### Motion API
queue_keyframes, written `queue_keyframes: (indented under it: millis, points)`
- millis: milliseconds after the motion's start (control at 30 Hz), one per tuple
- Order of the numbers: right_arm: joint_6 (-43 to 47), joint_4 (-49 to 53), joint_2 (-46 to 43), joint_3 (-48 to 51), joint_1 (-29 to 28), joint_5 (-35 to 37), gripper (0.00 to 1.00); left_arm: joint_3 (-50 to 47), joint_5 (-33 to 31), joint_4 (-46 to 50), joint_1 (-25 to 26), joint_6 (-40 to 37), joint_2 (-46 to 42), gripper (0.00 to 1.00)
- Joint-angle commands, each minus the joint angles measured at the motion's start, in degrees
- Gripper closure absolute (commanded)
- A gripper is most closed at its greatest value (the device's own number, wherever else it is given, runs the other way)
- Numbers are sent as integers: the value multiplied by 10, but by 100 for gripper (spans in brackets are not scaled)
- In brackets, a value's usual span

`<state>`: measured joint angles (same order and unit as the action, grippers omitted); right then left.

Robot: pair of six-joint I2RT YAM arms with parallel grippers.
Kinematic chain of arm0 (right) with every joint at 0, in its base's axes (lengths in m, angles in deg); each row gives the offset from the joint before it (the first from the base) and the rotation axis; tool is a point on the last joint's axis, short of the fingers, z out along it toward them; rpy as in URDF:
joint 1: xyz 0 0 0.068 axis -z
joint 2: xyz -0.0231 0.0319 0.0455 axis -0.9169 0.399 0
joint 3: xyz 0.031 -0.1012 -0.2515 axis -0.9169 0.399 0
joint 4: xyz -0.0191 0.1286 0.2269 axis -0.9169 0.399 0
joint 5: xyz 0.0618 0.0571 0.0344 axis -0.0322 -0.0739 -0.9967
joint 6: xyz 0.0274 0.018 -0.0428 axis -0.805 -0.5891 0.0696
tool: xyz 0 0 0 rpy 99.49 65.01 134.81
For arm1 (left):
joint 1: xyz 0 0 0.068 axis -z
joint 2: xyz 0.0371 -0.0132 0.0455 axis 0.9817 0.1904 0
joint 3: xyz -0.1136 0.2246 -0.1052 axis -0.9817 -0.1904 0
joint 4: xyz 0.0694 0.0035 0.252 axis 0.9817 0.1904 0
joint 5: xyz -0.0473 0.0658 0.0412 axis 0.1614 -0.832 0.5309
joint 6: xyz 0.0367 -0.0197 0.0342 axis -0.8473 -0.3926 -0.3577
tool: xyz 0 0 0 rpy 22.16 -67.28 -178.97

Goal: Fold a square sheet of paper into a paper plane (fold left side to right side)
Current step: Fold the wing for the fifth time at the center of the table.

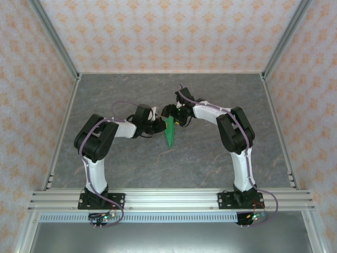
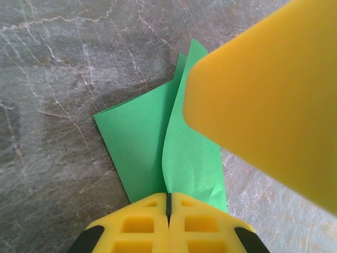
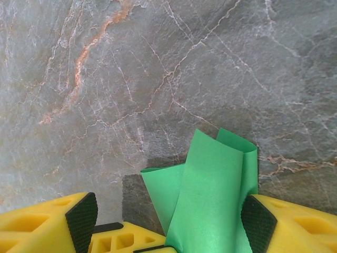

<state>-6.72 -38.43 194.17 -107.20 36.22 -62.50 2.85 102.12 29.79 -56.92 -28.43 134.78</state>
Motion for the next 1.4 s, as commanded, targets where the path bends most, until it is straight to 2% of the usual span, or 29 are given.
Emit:
queue_keyframes:
  millis: [0, 333, 600, 967, 1000, 1133, 1233, 1300, 1367]
  points:
    - [6, 71, 39, 8, -6, 28, 22, 13, 1, -10, -3, -9, 13, 100]
    - [2, 53, 32, 16, -6, 24, 22, 19, 6, -14, 5, -7, 28, 100]
    - [-12, -12, -35, 46, 6, 24, 22, 15, -5, 1, 14, -14, 38, 100]
    - [1, -9, -126, 84, 29, 44, 23, 2, -12, 3, 13, -15, 39, 100]
    - [-1, -11, -131, 91, 29, 43, 27, 3, -12, 3, 13, -15, 40, 100]
    - [-23, -43, -134, 125, 25, -2, 59, 5, -12, 7, 13, -16, 40, 100]
    - [-28, -52, -125, 138, 15, -14, 80, 5, -13, 8, 13, -17, 41, 100]
    - [-34, -63, -114, 137, 9, -23, 90, 5, -12, 9, 14, -16, 42, 100]
    - [-38, -72, -101, 132, 4, -29, 95, 4, -12, 9, 14, -17, 41, 100]
